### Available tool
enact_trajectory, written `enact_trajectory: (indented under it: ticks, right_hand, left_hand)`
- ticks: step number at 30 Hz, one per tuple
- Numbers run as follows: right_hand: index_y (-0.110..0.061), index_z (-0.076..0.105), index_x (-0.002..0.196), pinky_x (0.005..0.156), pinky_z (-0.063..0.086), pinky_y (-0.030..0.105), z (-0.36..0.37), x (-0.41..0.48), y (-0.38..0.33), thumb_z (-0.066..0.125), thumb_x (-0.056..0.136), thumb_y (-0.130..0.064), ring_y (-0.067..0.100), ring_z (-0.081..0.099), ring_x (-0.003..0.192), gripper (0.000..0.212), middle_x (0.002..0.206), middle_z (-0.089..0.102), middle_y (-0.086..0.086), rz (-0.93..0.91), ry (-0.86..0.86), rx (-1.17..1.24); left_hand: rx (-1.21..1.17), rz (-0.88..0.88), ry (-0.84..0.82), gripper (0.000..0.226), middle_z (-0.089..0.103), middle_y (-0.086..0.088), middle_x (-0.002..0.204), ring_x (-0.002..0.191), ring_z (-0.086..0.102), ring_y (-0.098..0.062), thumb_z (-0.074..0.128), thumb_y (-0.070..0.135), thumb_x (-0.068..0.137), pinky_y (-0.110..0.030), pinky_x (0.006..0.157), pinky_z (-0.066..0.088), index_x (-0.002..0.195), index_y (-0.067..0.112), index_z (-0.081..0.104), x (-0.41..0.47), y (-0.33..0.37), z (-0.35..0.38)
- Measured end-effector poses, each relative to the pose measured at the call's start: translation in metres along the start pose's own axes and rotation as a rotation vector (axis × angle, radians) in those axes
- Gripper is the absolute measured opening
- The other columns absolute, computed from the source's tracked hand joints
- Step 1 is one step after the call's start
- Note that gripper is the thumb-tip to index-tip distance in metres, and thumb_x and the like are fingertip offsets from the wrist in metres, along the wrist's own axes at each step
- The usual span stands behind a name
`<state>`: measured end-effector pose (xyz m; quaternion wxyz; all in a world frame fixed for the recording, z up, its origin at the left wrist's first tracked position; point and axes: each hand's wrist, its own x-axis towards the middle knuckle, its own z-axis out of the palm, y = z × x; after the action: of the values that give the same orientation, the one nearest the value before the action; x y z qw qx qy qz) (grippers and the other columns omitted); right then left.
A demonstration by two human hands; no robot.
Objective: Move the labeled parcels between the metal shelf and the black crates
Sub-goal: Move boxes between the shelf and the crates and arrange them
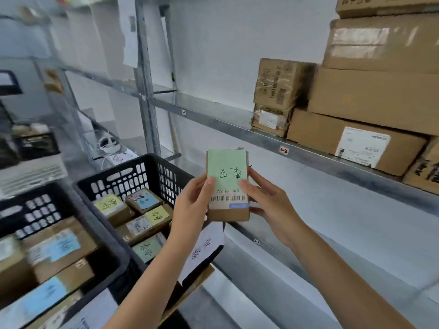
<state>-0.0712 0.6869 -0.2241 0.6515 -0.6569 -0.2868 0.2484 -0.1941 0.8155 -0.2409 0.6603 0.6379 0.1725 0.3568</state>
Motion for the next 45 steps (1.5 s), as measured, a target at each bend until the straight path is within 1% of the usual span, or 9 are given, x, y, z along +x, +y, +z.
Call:
enact_trajectory:
  ticks: [5, 11, 17, 21, 27, 32, 37, 40, 45]
  right_hand:
    - [-0.042, 0.053, 0.139, 0.082, 0.061, 0.037, 0.069, 0.054, 0.003, 0.080, 0.072, -0.044, 0.020, 0.074, 0.100, 0.072, 0.108, 0.077, 0.002, 0.030, -0.162, 0.022]
    - [-0.046, 0.070, 0.112, 0.074, 0.061, 0.031, 0.135, 0.106, 0.010, 0.079, 0.073, -0.039, 0.018, 0.074, 0.099, 0.041, 0.110, 0.077, 0.002, 0.106, -0.269, 0.063]
    - [-0.030, 0.062, 0.134, 0.078, 0.061, 0.036, 0.184, 0.147, 0.040, 0.078, 0.075, -0.037, 0.020, 0.074, 0.099, 0.061, 0.109, 0.077, 0.003, 0.184, -0.277, 0.012]
    - [-0.034, 0.062, 0.132, 0.090, 0.059, 0.046, 0.208, 0.169, 0.060, 0.079, 0.070, -0.041, 0.018, 0.075, 0.096, 0.065, 0.104, 0.078, 0.000, 0.240, -0.301, -0.037]
    - [-0.035, 0.062, 0.127, 0.086, 0.060, 0.041, 0.220, 0.211, 0.076, 0.078, 0.071, -0.042, 0.017, 0.075, 0.094, 0.058, 0.104, 0.078, 0.000, 0.292, -0.319, -0.026]
    - [-0.037, 0.065, 0.118, 0.079, 0.059, 0.036, 0.225, 0.255, 0.104, 0.074, 0.086, -0.036, 0.015, 0.075, 0.092, 0.034, 0.102, 0.078, -0.001, 0.355, -0.358, -0.048]
    - [-0.034, 0.067, 0.117, 0.071, 0.058, 0.033, 0.233, 0.306, 0.134, 0.074, 0.086, -0.037, 0.015, 0.076, 0.090, 0.032, 0.100, 0.079, -0.001, 0.441, -0.402, -0.048]
    - [-0.033, 0.067, 0.120, 0.073, 0.057, 0.033, 0.243, 0.339, 0.156, 0.075, 0.085, -0.039, 0.013, 0.076, 0.089, 0.036, 0.099, 0.079, -0.003, 0.475, -0.440, -0.074]
    - [-0.031, 0.067, 0.121, 0.068, 0.058, 0.030, 0.257, 0.380, 0.198, 0.077, 0.084, -0.040, 0.013, 0.076, 0.087, 0.039, 0.098, 0.079, -0.003, 0.549, -0.529, -0.111]
  left_hand:
    - [0.000, -0.004, 0.159, 0.031, 0.073, 0.019, 0.098, 0.086, 0.069, 0.002, 0.059, 0.048, 0.089, -0.013, 0.064, 0.053, 0.115, 0.033, 0.065, 0.029, -0.003, -0.067]
    - [0.041, -0.042, 0.230, 0.046, 0.071, 0.011, 0.114, 0.104, 0.067, -0.005, 0.061, 0.049, 0.089, -0.025, 0.083, 0.057, 0.129, 0.026, 0.062, 0.060, -0.019, -0.140]
    - [0.260, -0.082, 0.240, 0.028, 0.067, 0.023, 0.115, 0.109, 0.060, 0.007, 0.062, 0.038, 0.095, -0.016, 0.085, 0.053, 0.121, 0.047, 0.058, 0.067, -0.046, -0.199]
    - [0.423, -0.123, 0.287, 0.035, 0.064, 0.025, 0.113, 0.104, 0.056, 0.016, 0.058, 0.035, 0.097, -0.003, 0.077, 0.046, 0.133, 0.036, 0.058, 0.075, -0.058, -0.227]
    - [0.480, -0.159, 0.336, 0.034, 0.064, 0.018, 0.120, 0.112, 0.057, 0.002, 0.055, 0.036, 0.099, -0.002, 0.072, 0.043, 0.132, 0.031, 0.059, 0.098, -0.073, -0.238]
    - [0.602, -0.175, 0.368, 0.036, 0.056, 0.022, 0.123, 0.102, 0.049, 0.015, 0.056, 0.032, 0.100, 0.009, 0.074, 0.032, 0.135, 0.028, 0.056, 0.121, -0.089, -0.245]
    - [0.711, -0.218, 0.386, 0.036, 0.054, 0.021, 0.127, 0.121, 0.046, 0.005, 0.055, 0.030, 0.100, -0.003, 0.092, 0.030, 0.136, 0.028, 0.054, 0.143, -0.103, -0.250]
    - [0.772, -0.243, 0.391, 0.039, 0.054, 0.014, 0.136, 0.130, 0.045, -0.003, 0.054, 0.028, 0.100, -0.020, 0.108, 0.033, 0.138, 0.025, 0.052, 0.159, -0.112, -0.253]
    - [0.831, -0.309, 0.424, 0.037, 0.055, 0.016, 0.133, 0.126, 0.047, -0.002, 0.055, 0.028, 0.099, -0.017, 0.103, 0.032, 0.136, 0.026, 0.053, 0.185, -0.133, -0.250]
